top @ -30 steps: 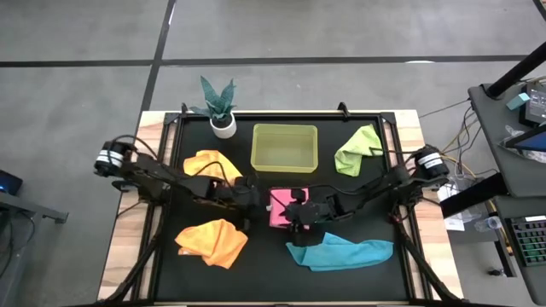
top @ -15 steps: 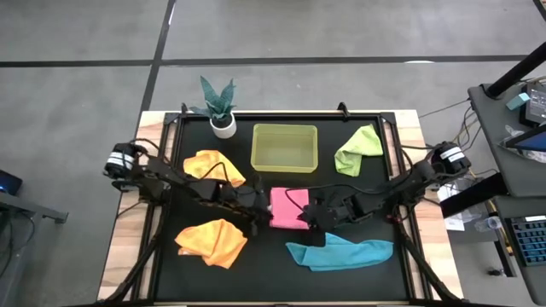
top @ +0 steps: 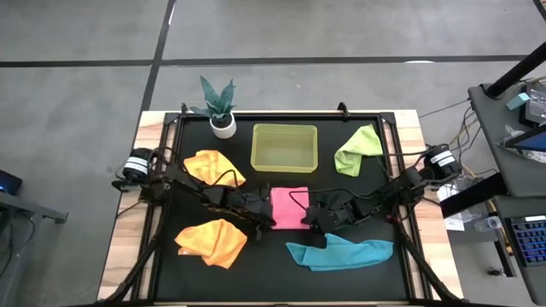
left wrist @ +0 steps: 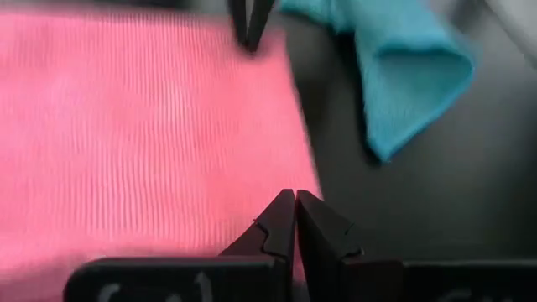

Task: Fold microfiber towels
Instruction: Fold the pink towel on the table

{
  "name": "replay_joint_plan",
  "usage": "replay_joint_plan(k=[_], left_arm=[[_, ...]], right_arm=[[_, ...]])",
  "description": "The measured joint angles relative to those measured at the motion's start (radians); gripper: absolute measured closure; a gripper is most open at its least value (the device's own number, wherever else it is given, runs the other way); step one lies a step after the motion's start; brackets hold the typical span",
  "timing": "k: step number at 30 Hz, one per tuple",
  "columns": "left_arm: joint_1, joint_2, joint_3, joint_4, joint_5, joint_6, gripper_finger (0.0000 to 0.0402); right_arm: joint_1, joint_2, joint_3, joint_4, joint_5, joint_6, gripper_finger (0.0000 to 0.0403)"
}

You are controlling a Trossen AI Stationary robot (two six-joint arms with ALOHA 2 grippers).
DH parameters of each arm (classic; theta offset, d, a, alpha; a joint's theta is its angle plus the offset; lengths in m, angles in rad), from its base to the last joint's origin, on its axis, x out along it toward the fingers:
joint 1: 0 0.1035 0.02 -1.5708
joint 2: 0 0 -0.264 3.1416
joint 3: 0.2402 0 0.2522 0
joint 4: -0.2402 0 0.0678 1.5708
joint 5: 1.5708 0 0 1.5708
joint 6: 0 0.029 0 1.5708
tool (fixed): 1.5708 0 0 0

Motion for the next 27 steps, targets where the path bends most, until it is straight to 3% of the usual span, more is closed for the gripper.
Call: replay_joint_plan(k=[16, 27], left_arm=[[0.003, 0.0, -0.006, -0.09, -0.001, -0.024, 0.0401], [0.03, -0.026, 0.005, -0.107, -0.003, -0.026, 0.0402]], right_arm=[[0.0, 0.001, -0.048, -0.003, -0.025, 0.034, 0.0394], [0.0, -0.065, -0.041, -0.014, -0.025, 0.013, 0.0394]])
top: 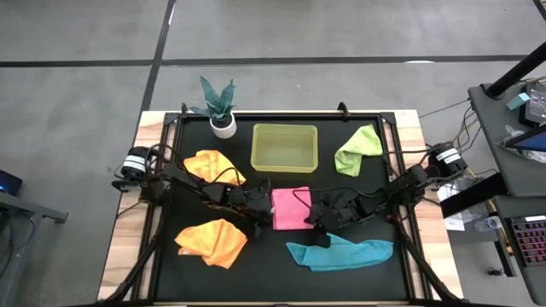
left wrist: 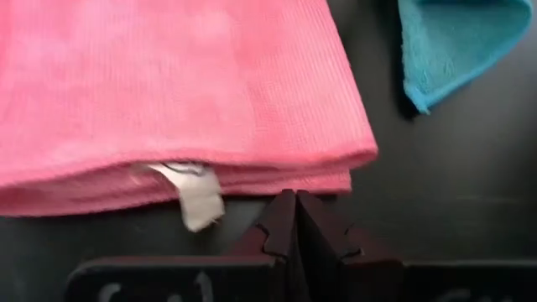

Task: Fold microfiber towels
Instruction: Fold the pink towel on the table

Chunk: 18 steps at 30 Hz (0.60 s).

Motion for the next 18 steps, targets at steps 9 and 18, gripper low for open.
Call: replay_joint_plan(k=[9, 18], left_arm=[[0.111, -0.076, 0.0, -0.044, -0.068, -0.151, 0.0374], [0.155, -0.058, 0.005, -0.038, -0.171, -0.41, 0.0274]], right_arm=[[0.0, -0.085, 0.0, -0.029, 0.013, -0.063, 0.0394], [-0.002, -0.129, -0.01, -0.084, 0.1, -0.114, 0.0394]])
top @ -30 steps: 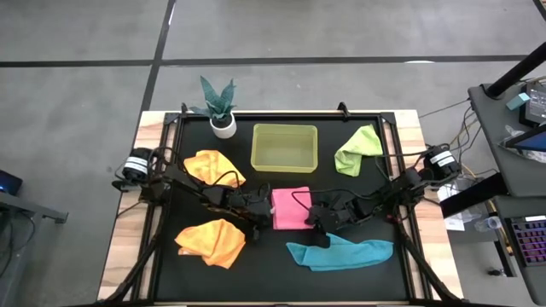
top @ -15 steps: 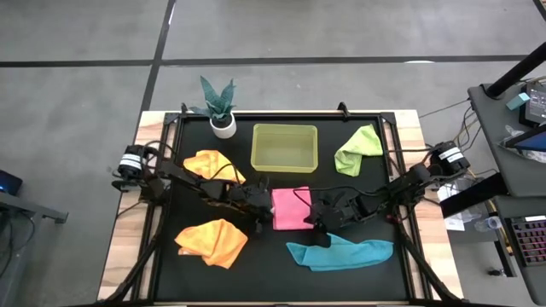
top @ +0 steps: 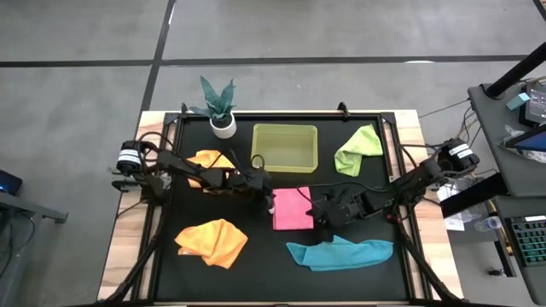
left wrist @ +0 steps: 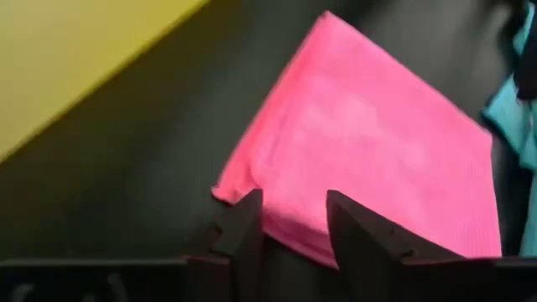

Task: Fold microfiber towels
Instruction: Fold the pink towel on the table

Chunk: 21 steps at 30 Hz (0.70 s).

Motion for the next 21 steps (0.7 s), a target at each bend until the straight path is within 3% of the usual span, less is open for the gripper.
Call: replay_joint_plan(k=[7, 21], left_arm=[[0.0, 0.002, 0.001, 0.004, -0.011, -0.009, 0.0248], [-0.002, 0.074, 0.042, 0.011, -0.005, 0.016, 0.0294]], right_arm=[[0.0, 0.004, -0.015, 0.002, 0.006, -0.005, 0.0394], [0.0, -0.003, -0.037, 0.005, 0.036, 0.013, 0.0394]])
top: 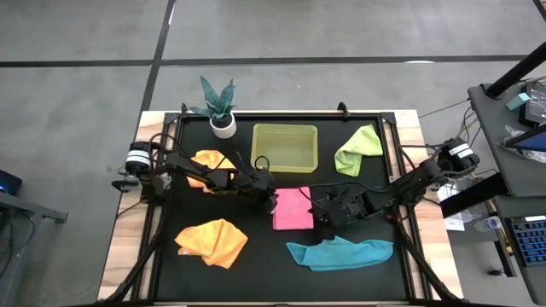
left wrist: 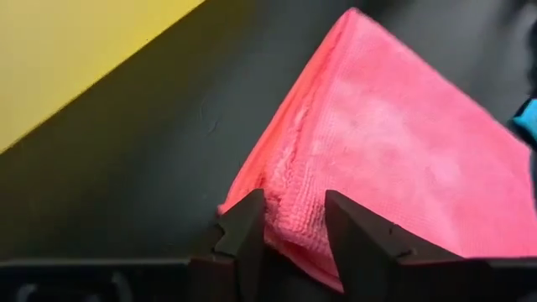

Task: Fold microfiber towels
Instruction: Fold the pink towel on the table

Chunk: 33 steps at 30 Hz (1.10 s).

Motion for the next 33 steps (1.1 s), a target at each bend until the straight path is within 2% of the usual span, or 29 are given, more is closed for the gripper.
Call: replay_joint_plan(k=[4, 10, 17, 22, 27, 33], left_arm=[[-0.007, -0.001, 0.005, -0.007, 0.0, 0.04, 0.0325], [-0.019, -0.002, 0.015, -0.006, -0.001, 0.116, 0.0395], [-0.006, -0.011, 0.03, -0.006, -0.042, 0.186, 0.04], [-0.004, -0.006, 0.028, -0.004, -0.133, 0.193, 0.0398], [-0.004, 0.023, 0.024, -0.006, -0.141, 0.193, 0.0398], [-0.004, 0.032, 0.025, -0.006, -0.141, 0.194, 0.0395]], right_arm=[[0.0, -0.006, -0.004, 0.001, 0.018, 0.002, 0.0394], [0.0, -0.006, -0.004, 0.004, 0.022, 0.002, 0.0394], [0.0, -0.005, -0.004, 0.004, 0.022, 0.005, 0.0394], [0.0, -0.006, -0.004, 0.004, 0.022, 0.006, 0.0394], [0.0, -0.006, -0.004, 0.004, 0.023, 0.014, 0.0394], [-0.014, -0.006, -0.004, 0.011, 0.019, 0.155, 0.0384]])
